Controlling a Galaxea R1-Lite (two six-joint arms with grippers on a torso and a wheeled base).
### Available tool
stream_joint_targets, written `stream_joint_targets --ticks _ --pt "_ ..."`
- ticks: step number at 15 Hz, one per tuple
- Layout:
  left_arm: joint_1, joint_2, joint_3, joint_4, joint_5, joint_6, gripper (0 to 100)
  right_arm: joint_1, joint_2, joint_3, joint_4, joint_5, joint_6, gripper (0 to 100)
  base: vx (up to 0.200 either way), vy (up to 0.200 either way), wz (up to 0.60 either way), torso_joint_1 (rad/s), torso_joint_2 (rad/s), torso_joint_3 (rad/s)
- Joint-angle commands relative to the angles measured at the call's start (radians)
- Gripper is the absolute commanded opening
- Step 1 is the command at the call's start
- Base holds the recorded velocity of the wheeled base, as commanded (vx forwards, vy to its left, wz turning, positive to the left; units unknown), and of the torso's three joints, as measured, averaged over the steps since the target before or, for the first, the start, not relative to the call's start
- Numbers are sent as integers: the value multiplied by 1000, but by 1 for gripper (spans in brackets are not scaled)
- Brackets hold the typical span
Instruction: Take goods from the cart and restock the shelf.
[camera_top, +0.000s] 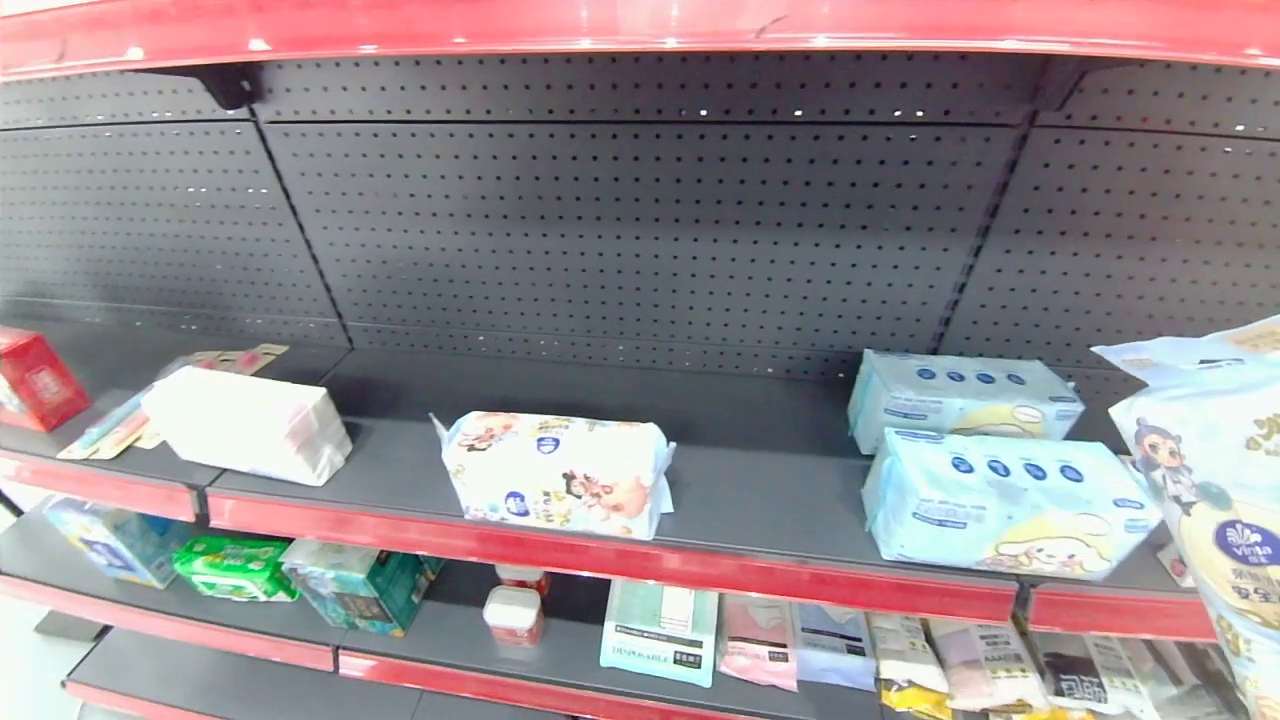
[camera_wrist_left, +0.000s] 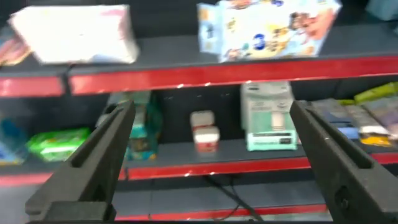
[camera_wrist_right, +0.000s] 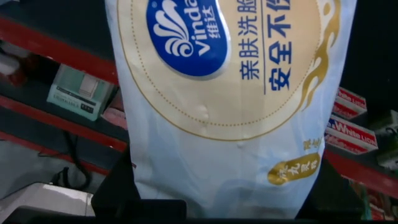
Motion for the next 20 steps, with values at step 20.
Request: stream_joint_targets --ticks 20 --pt "2 2 31 -74 208 -41 100 144 566 -295 -204 164 -65 0 0 0 90 1 1 0"
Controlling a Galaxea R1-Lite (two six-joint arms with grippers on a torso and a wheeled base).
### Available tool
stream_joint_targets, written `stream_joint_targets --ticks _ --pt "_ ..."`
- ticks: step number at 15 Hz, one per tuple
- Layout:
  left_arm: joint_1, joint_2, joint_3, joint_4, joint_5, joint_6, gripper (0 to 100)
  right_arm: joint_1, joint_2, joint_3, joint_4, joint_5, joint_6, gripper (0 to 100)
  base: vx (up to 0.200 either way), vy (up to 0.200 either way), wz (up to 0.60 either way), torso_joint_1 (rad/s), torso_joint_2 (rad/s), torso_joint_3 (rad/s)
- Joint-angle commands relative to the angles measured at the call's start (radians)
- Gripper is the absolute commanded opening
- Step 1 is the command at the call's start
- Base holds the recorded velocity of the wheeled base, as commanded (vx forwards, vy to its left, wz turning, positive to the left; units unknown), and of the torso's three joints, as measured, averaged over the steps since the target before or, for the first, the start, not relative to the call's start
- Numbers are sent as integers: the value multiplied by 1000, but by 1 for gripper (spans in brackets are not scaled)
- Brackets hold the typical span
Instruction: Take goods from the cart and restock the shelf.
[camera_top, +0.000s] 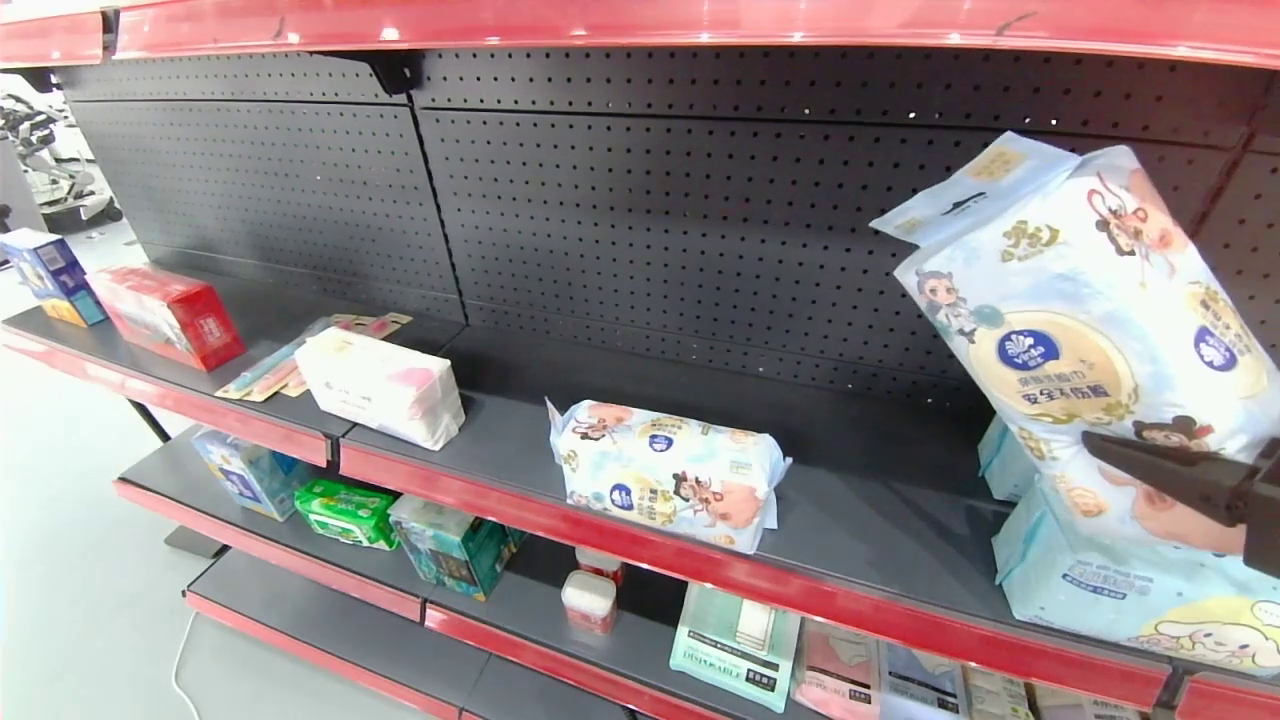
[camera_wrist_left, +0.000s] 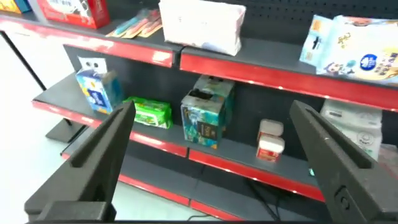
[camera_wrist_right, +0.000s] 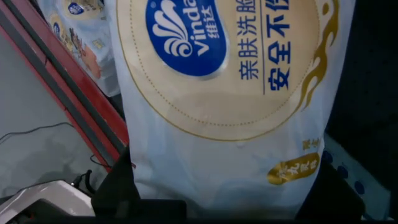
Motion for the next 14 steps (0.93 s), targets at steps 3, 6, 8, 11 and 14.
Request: stream_joint_targets --ticks 3,6,8,11,14 --pt "0 2 11 -1 58 1 100 2 10 32 1 0 15 0 0 0 0 0 0 0" --pt "0 2 15 -14 133 -7 100 4 10 28 1 0 13 0 0 0 0 0 0 0" --pt "-1 5 43 -69 81 -12 100 1 5 29 1 0 13 0 0 0 0 0 0 0" --pt "-1 2 74 -93 -42 1 100 2 4 29 0 0 13 0 0 0 0 0 0 0" --pt "-1 2 74 -95 -48 -5 100 2 -2 31 0 -1 13 0 0 0 0 0 0 0"
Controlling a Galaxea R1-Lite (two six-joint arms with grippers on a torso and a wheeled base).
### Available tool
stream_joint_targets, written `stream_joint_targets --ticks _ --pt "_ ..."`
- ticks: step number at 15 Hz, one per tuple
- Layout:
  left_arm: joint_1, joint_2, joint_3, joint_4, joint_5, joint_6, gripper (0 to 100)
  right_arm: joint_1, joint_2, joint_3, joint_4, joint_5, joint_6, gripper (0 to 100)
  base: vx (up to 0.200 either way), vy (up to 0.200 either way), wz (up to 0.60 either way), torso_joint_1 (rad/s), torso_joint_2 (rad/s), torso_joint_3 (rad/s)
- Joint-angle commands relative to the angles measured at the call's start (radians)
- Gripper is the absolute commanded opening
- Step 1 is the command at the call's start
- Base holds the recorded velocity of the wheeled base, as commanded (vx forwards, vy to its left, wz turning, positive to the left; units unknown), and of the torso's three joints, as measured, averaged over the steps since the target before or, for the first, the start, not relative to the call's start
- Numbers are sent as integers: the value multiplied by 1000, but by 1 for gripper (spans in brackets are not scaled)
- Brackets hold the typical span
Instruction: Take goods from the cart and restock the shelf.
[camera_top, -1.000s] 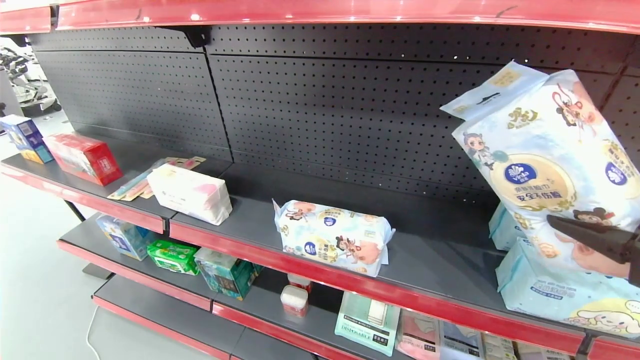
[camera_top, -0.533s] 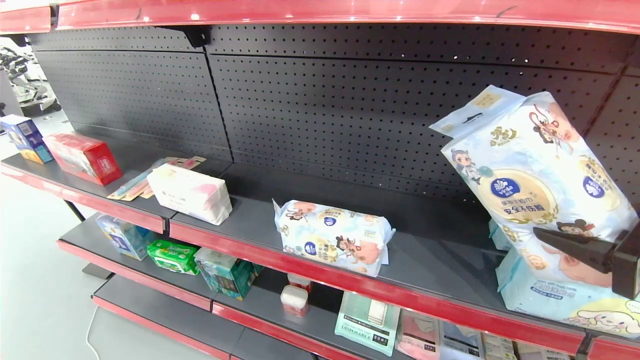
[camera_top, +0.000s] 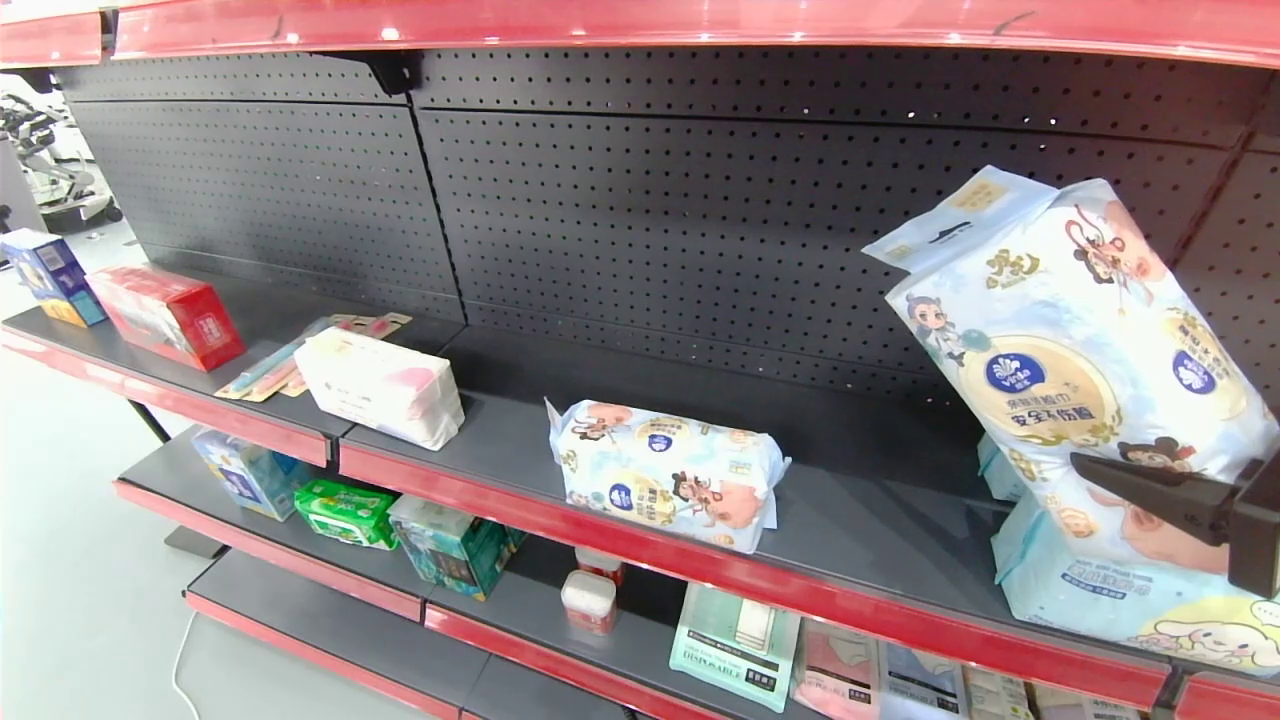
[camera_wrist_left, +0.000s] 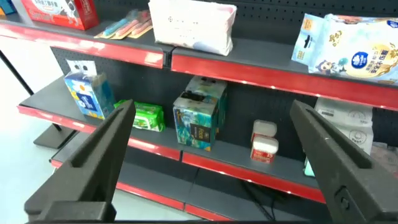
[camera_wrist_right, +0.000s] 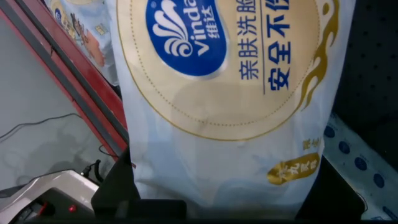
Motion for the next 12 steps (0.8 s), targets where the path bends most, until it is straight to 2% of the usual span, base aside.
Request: stream_joint_targets --ticks 1,7,10,12 --pt "0 2 2 0 1 1 100 -1 -6 0 -1 -1 0 0 0 0 0 0 0 0" --pt "0 2 2 0 1 1 100 1 64 0 -10 -1 -13 0 0 0 0 0 0 0" --pt "0 2 2 0 1 1 100 5 156 -11 -108 7 -16 0 0 0 0 0 0 0" --pt "0 2 2 0 1 1 100 12 280 -58 -198 53 -13 0 0 0 0 0 0 0"
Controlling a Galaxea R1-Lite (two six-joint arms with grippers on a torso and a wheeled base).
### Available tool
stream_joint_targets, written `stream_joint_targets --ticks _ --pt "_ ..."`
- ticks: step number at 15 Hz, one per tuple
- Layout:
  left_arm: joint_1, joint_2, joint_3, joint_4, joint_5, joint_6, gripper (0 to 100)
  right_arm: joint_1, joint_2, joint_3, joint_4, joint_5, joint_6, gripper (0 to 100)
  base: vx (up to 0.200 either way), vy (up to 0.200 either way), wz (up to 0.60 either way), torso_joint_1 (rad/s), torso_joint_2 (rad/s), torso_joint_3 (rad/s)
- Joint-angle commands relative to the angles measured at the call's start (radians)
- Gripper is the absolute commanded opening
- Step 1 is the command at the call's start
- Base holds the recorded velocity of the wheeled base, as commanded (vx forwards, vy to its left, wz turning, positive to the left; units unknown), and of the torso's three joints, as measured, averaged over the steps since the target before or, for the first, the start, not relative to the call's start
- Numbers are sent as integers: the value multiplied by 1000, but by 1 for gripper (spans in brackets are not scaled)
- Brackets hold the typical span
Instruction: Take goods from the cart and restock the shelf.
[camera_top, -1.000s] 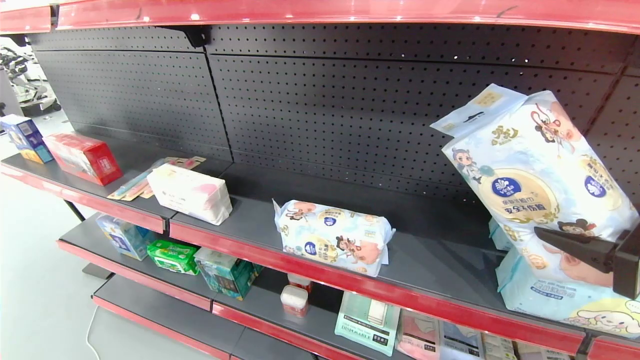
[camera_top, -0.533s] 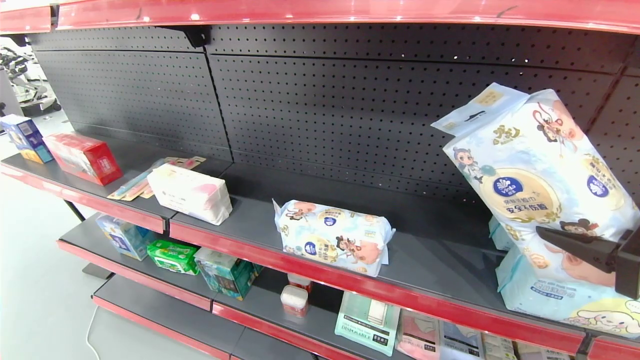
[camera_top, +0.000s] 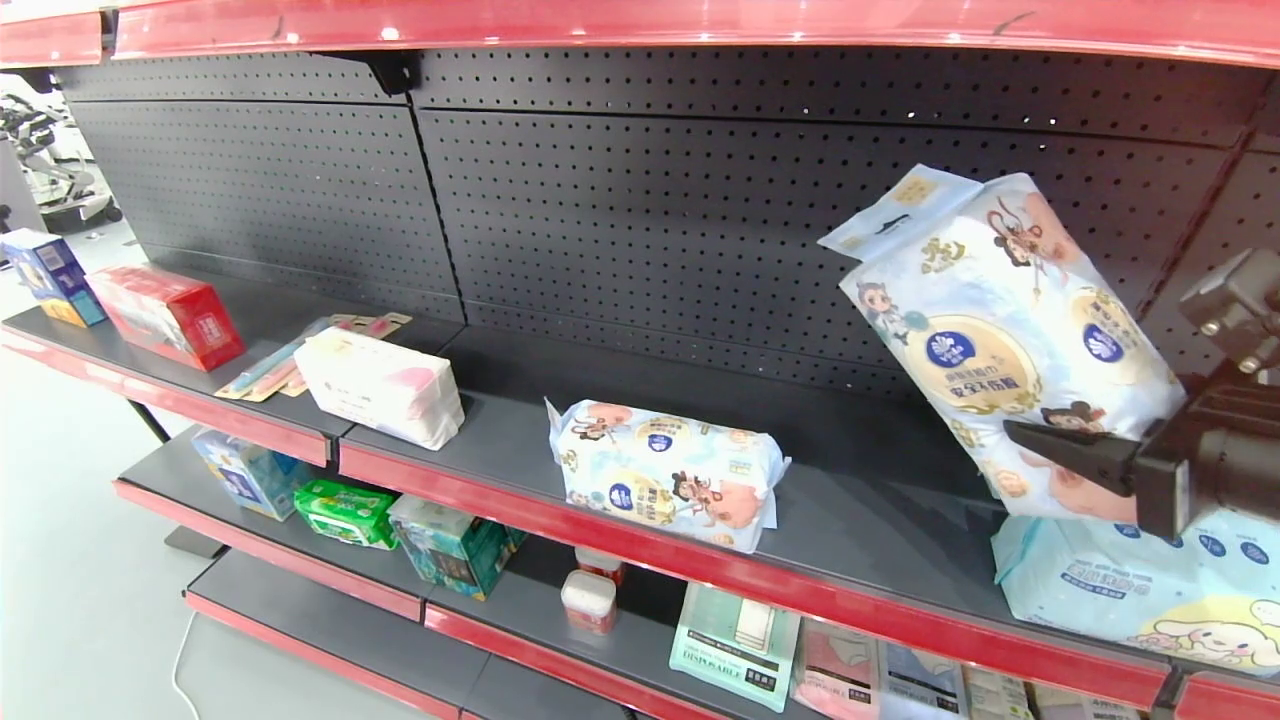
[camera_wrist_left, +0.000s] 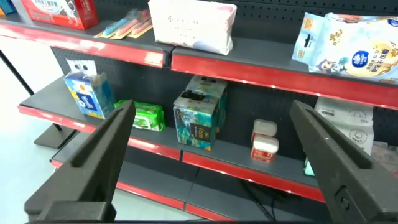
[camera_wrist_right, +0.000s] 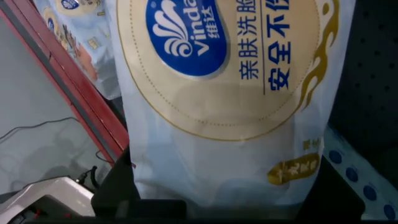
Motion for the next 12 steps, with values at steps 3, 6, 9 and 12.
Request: stream_joint_targets --ticks 3,6,9,12 --pt "0 2 0 0 0 0 100 1 254 -100 -137 68 -2 0 0 0 0 0 0 0" --pt "0 2 0 0 0 0 100 -9 374 -122 -231 138 -28 0 0 0 0 0 0 0" --pt "0 2 0 0 0 0 100 -28 477 -212 -237 197 -105 0 0 0 0 0 0 0" --pt "0 2 0 0 0 0 100 -32 581 -293 -237 241 -123 0 0 0 0 0 0 0"
